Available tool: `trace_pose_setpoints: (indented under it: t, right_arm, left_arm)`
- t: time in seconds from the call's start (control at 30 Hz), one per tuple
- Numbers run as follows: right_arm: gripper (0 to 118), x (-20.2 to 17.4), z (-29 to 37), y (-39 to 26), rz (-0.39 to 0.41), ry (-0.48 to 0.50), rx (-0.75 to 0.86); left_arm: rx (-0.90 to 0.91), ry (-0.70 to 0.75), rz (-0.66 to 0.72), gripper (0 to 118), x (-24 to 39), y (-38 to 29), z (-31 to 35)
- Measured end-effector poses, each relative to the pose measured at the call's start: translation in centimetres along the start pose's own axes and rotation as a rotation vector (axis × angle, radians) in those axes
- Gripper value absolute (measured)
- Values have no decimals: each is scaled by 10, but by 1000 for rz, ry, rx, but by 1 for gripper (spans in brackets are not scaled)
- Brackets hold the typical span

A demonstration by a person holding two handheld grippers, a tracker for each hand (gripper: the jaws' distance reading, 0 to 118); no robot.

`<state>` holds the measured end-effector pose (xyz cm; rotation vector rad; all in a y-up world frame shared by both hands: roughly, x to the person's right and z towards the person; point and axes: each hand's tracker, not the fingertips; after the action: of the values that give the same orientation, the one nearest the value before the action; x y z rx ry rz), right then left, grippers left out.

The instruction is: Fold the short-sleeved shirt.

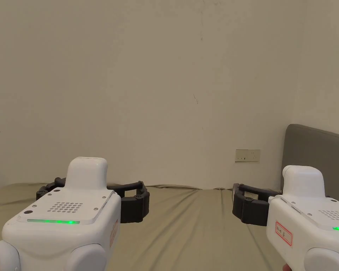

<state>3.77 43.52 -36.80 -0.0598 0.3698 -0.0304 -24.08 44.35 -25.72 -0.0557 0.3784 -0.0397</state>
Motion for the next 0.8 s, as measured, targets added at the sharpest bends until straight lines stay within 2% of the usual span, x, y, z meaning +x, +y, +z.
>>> trace_pose_setpoints:
  t: [0.8]
  right_arm:
    - [118,0,-1,0,6,18,6]
  left_arm:
    - [-3,-3,-4,118,2,1,-1]
